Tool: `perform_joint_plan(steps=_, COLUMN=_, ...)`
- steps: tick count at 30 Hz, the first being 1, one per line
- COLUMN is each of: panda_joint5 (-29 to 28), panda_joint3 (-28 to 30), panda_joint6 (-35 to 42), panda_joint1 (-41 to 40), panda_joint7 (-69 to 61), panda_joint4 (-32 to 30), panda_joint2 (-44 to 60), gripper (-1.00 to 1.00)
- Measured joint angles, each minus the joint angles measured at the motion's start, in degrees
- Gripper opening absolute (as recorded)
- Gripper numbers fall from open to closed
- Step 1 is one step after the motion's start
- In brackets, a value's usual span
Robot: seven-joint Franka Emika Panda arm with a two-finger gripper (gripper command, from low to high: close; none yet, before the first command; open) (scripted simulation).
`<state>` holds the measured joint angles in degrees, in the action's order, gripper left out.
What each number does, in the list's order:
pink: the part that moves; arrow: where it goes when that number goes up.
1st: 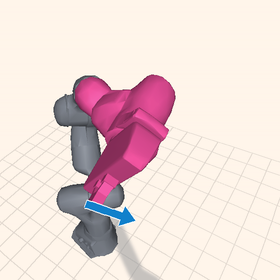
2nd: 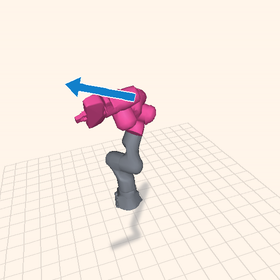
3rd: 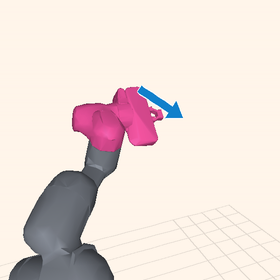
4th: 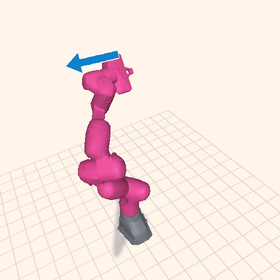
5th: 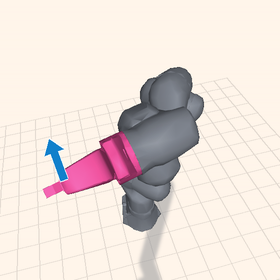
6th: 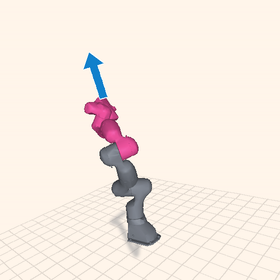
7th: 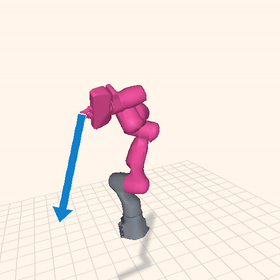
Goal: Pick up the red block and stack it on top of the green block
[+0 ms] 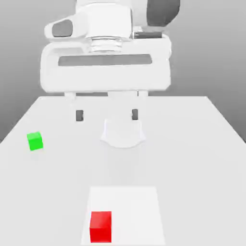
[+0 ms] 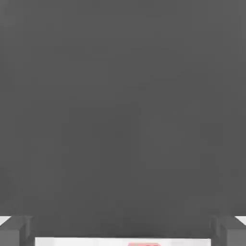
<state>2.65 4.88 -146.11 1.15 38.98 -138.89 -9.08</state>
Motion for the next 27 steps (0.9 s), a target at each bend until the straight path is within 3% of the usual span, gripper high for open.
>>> perform_joint_plan(steps=9, panda_joint5=0.1, panda_joint3=0.7, panda_joint6=-7.4, panda_joint1=-1.3, panda_joint7=-2.6, panda_joint4=-3.6, panda_joint2=18.6, gripper=0.00)
perform_joint_plan(steps=14, panda_joint5=1.8, panda_joint3=-0.7, panda_joint6=-15.3, panda_joint1=-2.5, panda_joint7=-4.1, panda_joint4=-2.6, panda_joint2=29.0, gripper=0.00)
perform_joint_plan(steps=15, panda_joint5=2.1, panda_joint3=-0.9, panda_joint6=-16.4, panda_joint1=-2.7, panda_joint7=-4.3, panda_joint4=-2.4, panda_joint2=30.4, gripper=-1.00)
perform_joint_plan(steps=22, panda_joint5=2.0, panda_joint3=-1.0, panda_joint6=-16.4, panda_joint1=-2.8, panda_joint7=-4.3, panda_joint4=-2.4, panda_joint2=30.4, gripper=-1.00)
perform_joint_plan(steps=27, panda_joint5=-0.1, panda_joint3=0.7, panda_joint6=-9.0, panda_joint1=-2.0, panda_joint7=-2.6, panda_joint4=-3.9, panda_joint2=21.5, gripper=-1.00)
